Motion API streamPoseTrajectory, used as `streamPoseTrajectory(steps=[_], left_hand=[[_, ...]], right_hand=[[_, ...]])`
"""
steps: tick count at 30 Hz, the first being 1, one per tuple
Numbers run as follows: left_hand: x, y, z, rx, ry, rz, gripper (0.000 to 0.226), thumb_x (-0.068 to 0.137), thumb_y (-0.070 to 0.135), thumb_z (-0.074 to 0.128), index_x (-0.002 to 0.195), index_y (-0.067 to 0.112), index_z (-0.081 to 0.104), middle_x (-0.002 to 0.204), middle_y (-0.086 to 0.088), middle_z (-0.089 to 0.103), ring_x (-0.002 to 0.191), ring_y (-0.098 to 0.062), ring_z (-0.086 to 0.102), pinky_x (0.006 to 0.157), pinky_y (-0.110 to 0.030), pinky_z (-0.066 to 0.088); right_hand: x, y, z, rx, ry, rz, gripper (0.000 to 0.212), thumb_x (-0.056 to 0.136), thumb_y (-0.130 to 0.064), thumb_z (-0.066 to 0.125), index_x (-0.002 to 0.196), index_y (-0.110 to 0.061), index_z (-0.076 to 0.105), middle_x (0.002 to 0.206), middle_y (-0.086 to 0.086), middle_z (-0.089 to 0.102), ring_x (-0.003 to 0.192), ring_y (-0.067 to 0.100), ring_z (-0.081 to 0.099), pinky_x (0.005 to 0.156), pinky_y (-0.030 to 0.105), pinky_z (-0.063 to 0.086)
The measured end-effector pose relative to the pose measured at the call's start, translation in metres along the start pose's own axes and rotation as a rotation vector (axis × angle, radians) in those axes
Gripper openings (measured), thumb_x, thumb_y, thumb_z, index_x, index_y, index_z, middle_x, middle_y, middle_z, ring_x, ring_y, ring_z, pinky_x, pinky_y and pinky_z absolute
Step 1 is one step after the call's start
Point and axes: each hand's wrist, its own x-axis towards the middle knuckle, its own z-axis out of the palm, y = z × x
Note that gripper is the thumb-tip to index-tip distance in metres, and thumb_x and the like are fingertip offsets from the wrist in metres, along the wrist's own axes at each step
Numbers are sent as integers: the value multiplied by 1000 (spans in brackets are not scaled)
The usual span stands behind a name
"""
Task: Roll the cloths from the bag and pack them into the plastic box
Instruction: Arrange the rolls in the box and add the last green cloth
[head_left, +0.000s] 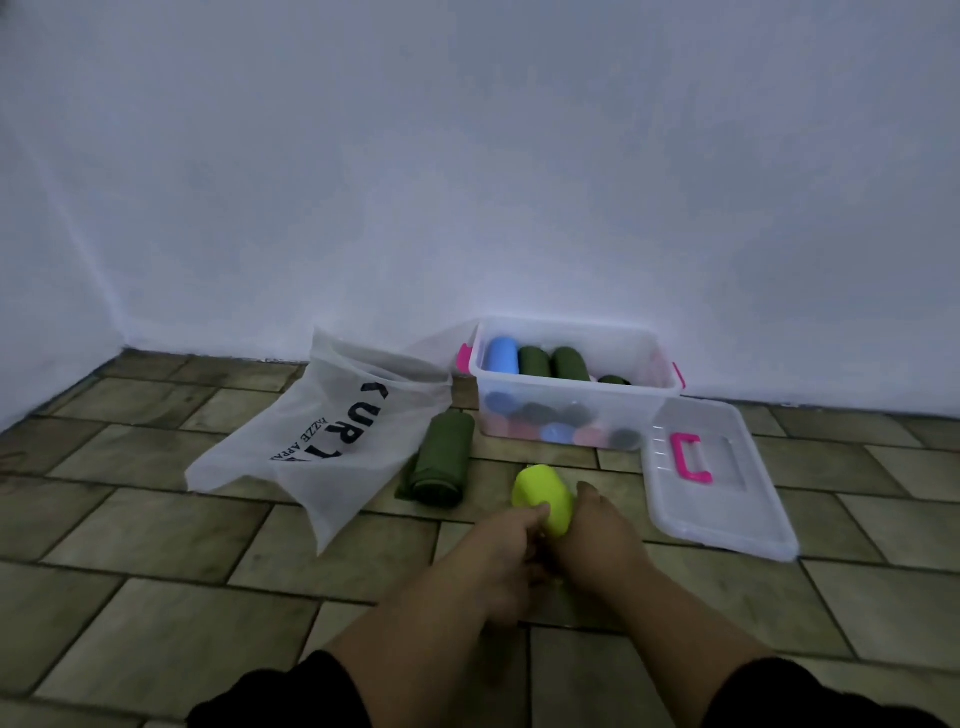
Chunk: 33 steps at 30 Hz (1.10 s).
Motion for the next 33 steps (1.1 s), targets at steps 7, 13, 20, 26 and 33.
streamPoseTrajectory(steps=[7,13,20,26,33], left_hand=[[3,18,-14,-264,77,-6,43,89,33,59,118,0,57,116,-22,63,102,-36,59,78,-46,46],[8,18,-19,-184,113,-2,26,82,17,66,100,0,64,82,-21,71,75,-33,67,66,-39,50],[14,43,6,80,235,57,25,78,28,75,89,8,65,75,-11,69,70,-26,63,56,-29,49],[28,117,15,580,241,626,60,76,34,73,127,8,57,124,-10,62,112,-25,58,99,-37,46],[66,183,-9,1339,658,560,84,84,52,56,150,18,17,156,-10,19,139,-32,24,111,-45,28]], right_hand=[[-24,-3,5,-135,120,-357,68,70,-37,64,133,-31,38,119,-5,47,108,22,53,85,36,43],[-27,-3,3,410,-122,-175,48,76,-31,68,119,-29,46,118,-4,54,102,16,56,85,34,48],[-5,-12,-29,777,-260,63,32,72,-17,66,102,-22,55,98,11,69,91,30,65,83,46,54],[45,-13,-98,1236,-241,115,35,80,3,54,115,5,57,111,29,63,92,35,62,82,46,52],[142,-12,-160,781,253,120,20,78,-14,67,95,-5,62,92,20,60,86,33,59,70,42,53]])
